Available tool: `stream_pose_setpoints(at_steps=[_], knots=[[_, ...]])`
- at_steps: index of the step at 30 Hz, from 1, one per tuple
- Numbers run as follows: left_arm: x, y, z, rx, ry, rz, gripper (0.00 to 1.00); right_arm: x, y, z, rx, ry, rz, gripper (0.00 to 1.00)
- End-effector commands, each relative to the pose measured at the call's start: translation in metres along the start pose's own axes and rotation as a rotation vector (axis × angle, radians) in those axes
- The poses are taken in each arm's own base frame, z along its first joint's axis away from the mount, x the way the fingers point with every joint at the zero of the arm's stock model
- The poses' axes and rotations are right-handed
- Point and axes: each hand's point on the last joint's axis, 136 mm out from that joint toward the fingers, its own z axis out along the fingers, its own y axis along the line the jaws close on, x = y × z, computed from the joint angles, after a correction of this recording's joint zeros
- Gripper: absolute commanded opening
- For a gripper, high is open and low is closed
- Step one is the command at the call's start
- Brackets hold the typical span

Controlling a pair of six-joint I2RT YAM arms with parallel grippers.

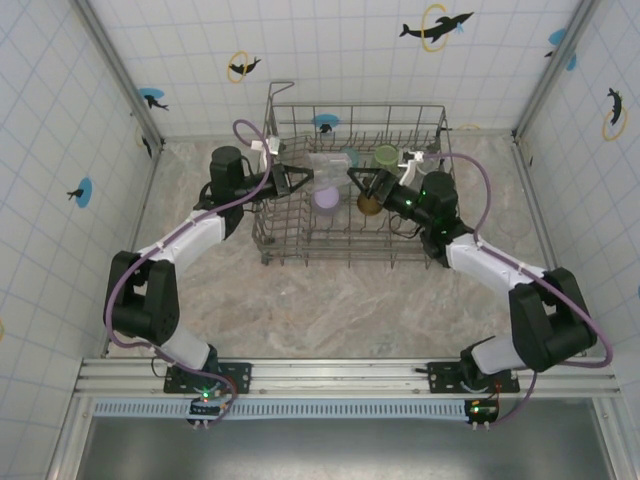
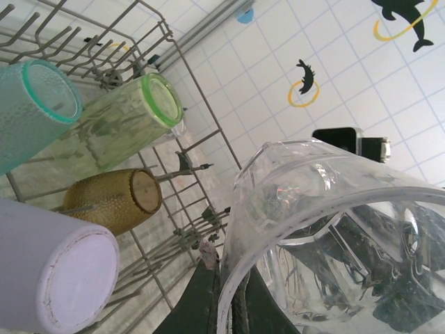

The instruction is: Load the cups into the dish rack

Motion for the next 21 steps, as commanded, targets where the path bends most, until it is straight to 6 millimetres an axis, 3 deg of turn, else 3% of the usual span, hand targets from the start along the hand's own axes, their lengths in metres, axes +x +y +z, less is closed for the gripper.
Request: stream_pose_setpoints(at_steps=[1, 12, 21], knots=[[-0.007, -0.015, -0.006, 0.049, -0.020, 0.052, 0.00, -0.012, 0.032, 0.012, -0.119, -0.021, 0.005, 1.00], [-0.009, -0.014, -0.007, 0.066, -0.032, 0.026, 0.00, -0.017, 0.059, 0.035, -0.280, -0.003, 0.041, 0.93], [-0.012, -0.015, -0.009, 0.090, -0.042, 0.000, 0.00, -0.012, 0.067, 0.045, -0.378, 0.012, 0.117, 0.74]])
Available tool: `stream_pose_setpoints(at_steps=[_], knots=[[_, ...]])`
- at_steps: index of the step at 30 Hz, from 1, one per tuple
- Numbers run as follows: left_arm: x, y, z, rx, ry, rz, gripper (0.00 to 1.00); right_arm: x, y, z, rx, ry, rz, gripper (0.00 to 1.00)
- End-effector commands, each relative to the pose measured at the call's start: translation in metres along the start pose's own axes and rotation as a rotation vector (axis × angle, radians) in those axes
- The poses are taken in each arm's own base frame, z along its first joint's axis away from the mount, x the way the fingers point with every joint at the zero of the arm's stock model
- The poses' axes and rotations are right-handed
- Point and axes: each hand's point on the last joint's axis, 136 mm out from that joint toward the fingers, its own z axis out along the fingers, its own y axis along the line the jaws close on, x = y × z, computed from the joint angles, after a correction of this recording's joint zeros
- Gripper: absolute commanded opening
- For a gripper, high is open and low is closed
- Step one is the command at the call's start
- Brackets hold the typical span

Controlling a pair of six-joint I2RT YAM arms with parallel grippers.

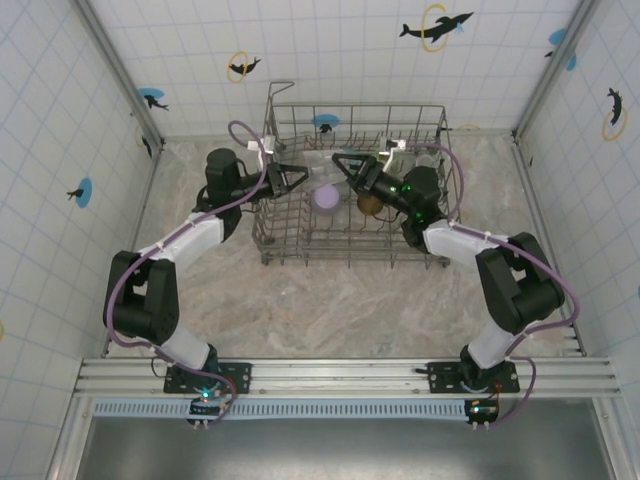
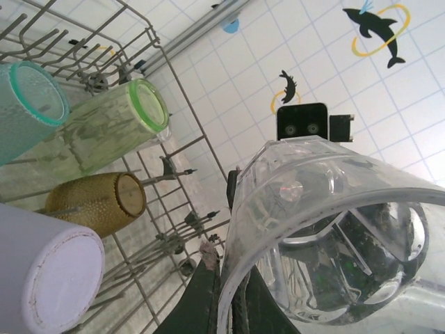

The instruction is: Load the cups into the dish rack

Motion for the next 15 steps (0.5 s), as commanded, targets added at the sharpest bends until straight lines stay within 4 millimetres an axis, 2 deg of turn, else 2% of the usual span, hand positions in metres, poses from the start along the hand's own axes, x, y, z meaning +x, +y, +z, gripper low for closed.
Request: stream_pose_setpoints(at_steps=[1, 8, 15], knots=[[-0.009, -0.012, -0.003, 0.044, -0.022, 0.045, 0.00, 0.001, 0.036, 0.013, -0.134, 0.022, -0.028, 0.73], [-0.010, -0.012, -0.004, 0.047, -0.026, 0.038, 0.00, 0.009, 0.047, 0.019, -0.179, 0.037, -0.018, 0.67], [-0.011, -0.013, -0.005, 0.056, -0.030, 0.035, 0.00, 0.020, 0.055, 0.027, -0.216, 0.089, -0.015, 0.78]])
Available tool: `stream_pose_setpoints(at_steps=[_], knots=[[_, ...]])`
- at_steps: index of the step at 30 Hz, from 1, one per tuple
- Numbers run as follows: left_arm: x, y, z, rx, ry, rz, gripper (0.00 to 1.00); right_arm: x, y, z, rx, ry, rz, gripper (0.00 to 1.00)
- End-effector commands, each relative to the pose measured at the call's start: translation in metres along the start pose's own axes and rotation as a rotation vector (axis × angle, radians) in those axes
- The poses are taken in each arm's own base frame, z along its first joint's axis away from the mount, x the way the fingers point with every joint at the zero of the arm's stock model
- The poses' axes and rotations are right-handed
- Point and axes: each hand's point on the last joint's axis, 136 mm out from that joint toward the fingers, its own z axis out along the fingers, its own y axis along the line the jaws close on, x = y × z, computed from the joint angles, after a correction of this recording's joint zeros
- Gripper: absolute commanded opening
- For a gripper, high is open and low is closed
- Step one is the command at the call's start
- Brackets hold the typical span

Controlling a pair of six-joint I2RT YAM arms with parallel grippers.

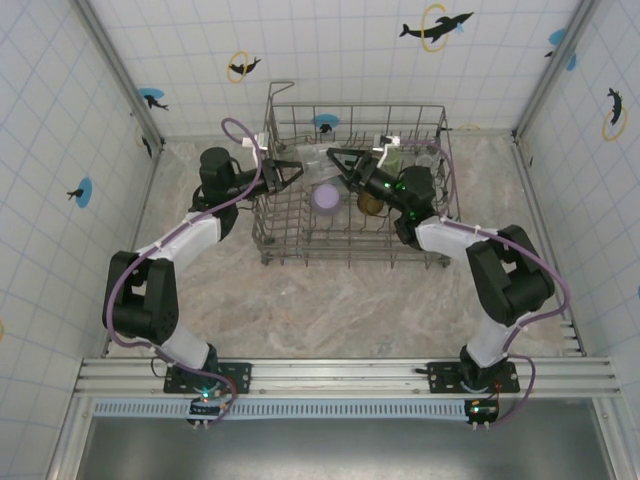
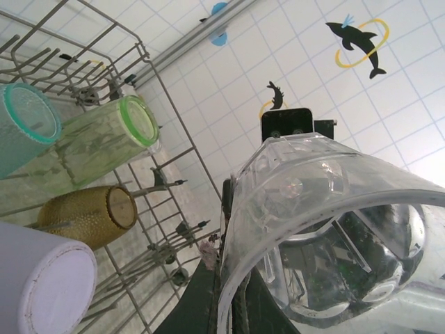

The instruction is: Load the cups into the dish rack

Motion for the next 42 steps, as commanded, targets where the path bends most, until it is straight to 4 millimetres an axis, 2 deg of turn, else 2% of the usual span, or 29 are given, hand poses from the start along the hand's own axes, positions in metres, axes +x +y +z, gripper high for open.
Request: stream_pose_setpoints(at_steps=[1, 4, 10, 14, 15, 16, 18, 22, 30, 34, 42], knots=[[-0.001, -0.006, 0.001, 0.029, -0.007, 0.027, 0.00, 0.015, 0.038, 0.014, -0.125, 0.072, -0.052, 0.79], [-0.001, -0.007, 0.001, 0.034, -0.007, 0.025, 0.00, 0.014, 0.037, 0.015, -0.127, 0.070, -0.050, 0.77], [-0.001, -0.005, 0.001, 0.033, -0.006, 0.022, 0.00, 0.012, 0.039, 0.011, -0.136, 0.050, -0.065, 0.59], [-0.002, -0.003, 0.000, 0.027, -0.011, 0.014, 0.00, 0.012, 0.037, 0.011, -0.115, 0.053, -0.084, 0.52], [-0.004, -0.001, -0.001, 0.023, -0.015, 0.009, 0.04, 0.012, 0.035, 0.011, -0.105, 0.057, -0.090, 0.51], [-0.006, 0.000, -0.001, 0.016, -0.019, 0.005, 0.12, 0.012, 0.034, 0.011, -0.093, 0.061, -0.099, 0.51], [-0.010, 0.002, -0.004, 0.004, -0.027, 0.000, 0.18, 0.013, 0.031, 0.011, -0.064, 0.066, -0.122, 0.51], [-0.026, 0.006, -0.019, -0.033, -0.083, 0.001, 0.42, 0.012, 0.022, 0.008, 0.019, 0.077, -0.173, 0.50], [-0.046, -0.002, -0.042, -0.080, -0.151, 0.054, 0.78, 0.013, 0.002, 0.000, 0.162, 0.107, -0.266, 0.49], [-0.051, -0.008, -0.049, -0.087, -0.173, 0.072, 0.91, 0.014, -0.009, -0.003, 0.235, 0.131, -0.308, 0.48], [-0.055, -0.027, -0.051, -0.039, -0.180, 0.079, 0.97, 0.016, -0.025, -0.007, 0.374, 0.187, -0.422, 0.46]])
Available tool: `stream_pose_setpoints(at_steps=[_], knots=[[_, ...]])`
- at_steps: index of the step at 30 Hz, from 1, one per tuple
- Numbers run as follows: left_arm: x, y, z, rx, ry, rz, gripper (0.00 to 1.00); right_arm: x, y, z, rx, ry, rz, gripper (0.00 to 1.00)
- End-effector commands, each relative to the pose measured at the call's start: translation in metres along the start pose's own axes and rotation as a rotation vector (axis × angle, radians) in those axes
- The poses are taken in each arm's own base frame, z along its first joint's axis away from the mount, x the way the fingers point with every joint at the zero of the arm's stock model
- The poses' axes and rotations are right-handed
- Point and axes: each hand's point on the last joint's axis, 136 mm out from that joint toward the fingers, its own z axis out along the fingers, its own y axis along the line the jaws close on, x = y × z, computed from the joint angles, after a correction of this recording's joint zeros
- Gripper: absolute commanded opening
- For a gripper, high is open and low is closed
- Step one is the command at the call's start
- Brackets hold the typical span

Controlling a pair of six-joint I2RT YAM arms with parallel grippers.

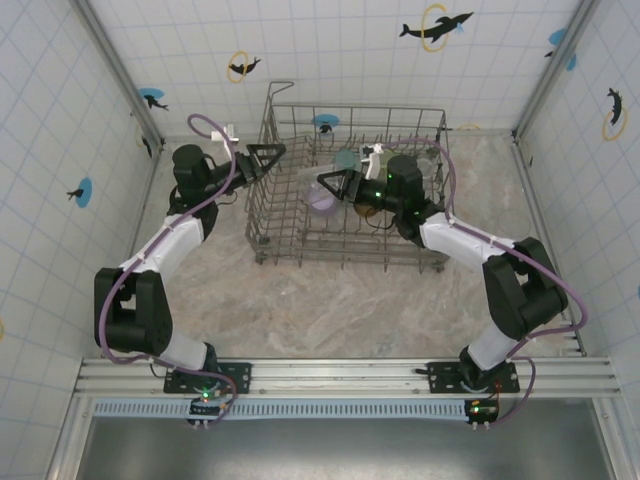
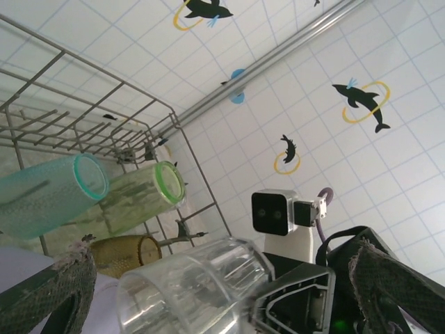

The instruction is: Load the cups into the dish rack

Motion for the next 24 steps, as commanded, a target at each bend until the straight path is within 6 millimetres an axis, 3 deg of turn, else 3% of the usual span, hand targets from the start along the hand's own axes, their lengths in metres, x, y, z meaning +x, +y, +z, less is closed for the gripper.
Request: stream_pose_setpoints(at_steps=[1, 5, 14, 20, 24], knots=[[-0.014, -0.027, -0.007, 0.044, -0.031, 0.067, 0.97, -0.021, 0.029, -0.005, 0.026, -0.025, -0.172, 0.46], [-0.029, -0.024, -0.021, 0.001, -0.074, 0.099, 0.97, -0.018, 0.026, 0.003, 0.128, 0.028, -0.264, 0.46], [-0.073, 0.021, -0.074, -0.201, -0.233, 0.115, 0.97, 0.009, 0.020, 0.026, 0.284, 0.198, -0.481, 0.45], [-0.086, 0.052, -0.099, -0.292, -0.303, 0.082, 0.97, 0.027, 0.016, 0.042, 0.320, 0.278, -0.577, 0.45], [-0.087, 0.066, -0.104, -0.319, -0.315, 0.052, 0.97, 0.039, 0.013, 0.053, 0.331, 0.322, -0.604, 0.43]])
